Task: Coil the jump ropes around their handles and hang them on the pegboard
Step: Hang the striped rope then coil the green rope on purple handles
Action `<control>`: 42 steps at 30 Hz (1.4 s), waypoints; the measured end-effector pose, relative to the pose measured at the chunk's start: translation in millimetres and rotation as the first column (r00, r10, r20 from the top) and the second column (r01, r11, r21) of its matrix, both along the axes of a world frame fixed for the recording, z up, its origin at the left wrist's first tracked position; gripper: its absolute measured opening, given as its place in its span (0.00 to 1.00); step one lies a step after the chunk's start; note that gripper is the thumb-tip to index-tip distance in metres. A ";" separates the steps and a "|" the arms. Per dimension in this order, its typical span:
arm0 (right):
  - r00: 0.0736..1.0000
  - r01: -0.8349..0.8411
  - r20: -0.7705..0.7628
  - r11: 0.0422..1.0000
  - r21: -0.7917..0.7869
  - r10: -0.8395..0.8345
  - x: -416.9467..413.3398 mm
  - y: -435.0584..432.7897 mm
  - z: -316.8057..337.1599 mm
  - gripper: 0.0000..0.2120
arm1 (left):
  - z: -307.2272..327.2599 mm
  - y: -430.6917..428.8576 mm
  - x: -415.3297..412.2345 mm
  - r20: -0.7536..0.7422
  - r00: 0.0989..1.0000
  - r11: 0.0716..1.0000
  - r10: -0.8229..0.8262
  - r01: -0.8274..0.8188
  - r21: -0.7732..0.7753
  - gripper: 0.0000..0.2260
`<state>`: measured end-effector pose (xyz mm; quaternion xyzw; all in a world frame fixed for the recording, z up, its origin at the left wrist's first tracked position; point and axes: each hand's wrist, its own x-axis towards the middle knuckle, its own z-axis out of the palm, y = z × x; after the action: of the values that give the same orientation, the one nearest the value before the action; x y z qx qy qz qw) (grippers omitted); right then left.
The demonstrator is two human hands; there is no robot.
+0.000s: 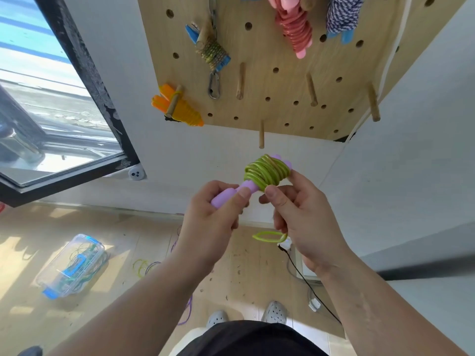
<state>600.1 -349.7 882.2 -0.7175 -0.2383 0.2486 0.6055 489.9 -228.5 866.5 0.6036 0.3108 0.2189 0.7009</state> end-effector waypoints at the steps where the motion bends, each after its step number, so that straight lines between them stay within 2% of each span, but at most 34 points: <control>1: 1.000 -0.017 -0.004 1.000 -0.008 0.017 1.2 -0.4 -0.2 0.17 | 1.1 -1.6 0.4 0.022 1.000 0.996 -0.002 0.004 -0.090 0.16; 5: 0.997 -0.065 0.045 0.995 -0.069 0.069 4.7 -0.8 -6.4 0.09 | -0.1 -4.5 1.0 0.078 0.997 0.935 -0.018 0.045 -0.352 0.19; 8: 0.997 -0.069 0.032 0.993 -0.096 0.072 4.3 0.6 -9.8 0.05 | 1.8 -8.3 1.9 0.098 0.993 0.849 -0.061 0.103 -0.518 0.25; 11: 0.997 -0.076 0.008 0.994 -0.074 0.077 3.2 4.0 -10.0 0.11 | 5.9 -11.5 3.4 0.147 0.981 0.715 -0.129 0.195 -0.671 0.25; 13: 0.998 -0.046 0.034 0.997 -0.058 0.048 2.4 3.8 -10.2 0.15 | 5.4 -9.7 2.1 0.185 0.965 0.644 -0.183 0.260 -0.720 0.24; 15: 0.997 -0.014 0.069 0.998 -0.068 0.019 -0.9 2.8 -11.5 0.16 | 3.3 -5.3 0.9 0.178 0.951 0.646 -0.251 0.302 -0.701 0.24; 16: 0.997 0.007 0.083 0.997 -0.076 0.000 -3.4 2.8 -12.9 0.17 | 2.1 -3.9 0.5 0.140 0.951 0.685 -0.274 0.296 -0.665 0.25; 18: 0.992 0.068 0.112 0.992 -0.105 -0.056 -8.5 2.8 -14.5 0.18 | -1.7 -4.8 0.6 -0.010 0.972 0.847 -0.235 0.200 -0.492 0.23; 20: 0.985 0.123 0.134 0.983 -0.135 -0.105 -11.1 3.9 -16.6 0.19 | -8.4 -7.8 -1.5 -0.124 0.988 0.986 -0.091 0.072 -0.149 0.23; 21: 0.982 0.149 0.140 0.977 -0.151 -0.128 -11.7 4.7 -17.5 0.19 | -12.0 -8.9 -4.1 -0.142 0.988 0.995 -0.056 0.067 0.076 0.26; 22: 0.979 0.173 0.139 0.971 -0.164 -0.151 -11.9 5.6 -18.3 0.19 | -16.0 -9.9 -6.5 -0.162 0.985 0.944 -0.058 0.107 0.313 0.30; 23: 0.977 0.192 0.125 0.967 -0.169 -0.172 -12.1 6.7 -19.3 0.20 | -19.2 -10.7 -7.4 -0.178 0.982 0.848 -0.057 0.142 0.510 0.34; 25: 0.978 0.207 0.067 0.966 -0.154 -0.199 -12.3 8.7 -20.7 0.23 | -24.4 -8.1 -5.4 -0.136 0.989 0.684 -0.060 0.140 0.716 0.34; 29: 0.981 0.190 -0.016 0.974 -0.125 -0.193 -12.2 9.4 -17.2 0.27 | -30.6 1.8 0.9 -0.133 0.981 0.498 -0.143 0.187 0.847 0.33; 32: 0.981 0.181 -0.049 0.977 -0.111 -0.187 -11.0 6.6 -13.7 0.24 | -31.8 4.1 1.2 -0.135 0.981 0.438 -0.140 0.184 0.880 0.29; 34: 0.983 0.156 -0.080 0.982 -0.107 -0.165 -10.6 4.8 -10.5 0.21 | -30.6 3.2 0.9 -0.142 0.977 0.475 -0.157 0.201 0.856 0.27; 36: 0.988 0.096 -0.110 0.990 -0.107 -0.108 -9.4 1.5 -7.0 0.19 | -27.6 3.2 -0.2 -0.143 0.972 0.623 -0.185 0.229 0.748 0.23; 39: 0.989 -0.011 -0.145 0.998 -0.056 0.002 -8.8 -4.1 -3.5 0.11 | -26.1 5.6 -2.7 -0.044 0.984 0.878 -0.171 0.172 0.447 0.14; 42: 0.993 -0.033 -0.114 0.999 0.005 0.034 -5.8 -7.0 -5.1 0.06 | -20.0 0.7 -0.8 0.068 0.987 0.989 -0.145 0.142 0.051 0.14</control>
<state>594.3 -356.7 877.1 -0.6971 -0.2157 0.2990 0.6149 489.1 -227.8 846.5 0.6324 0.2361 0.1962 0.7113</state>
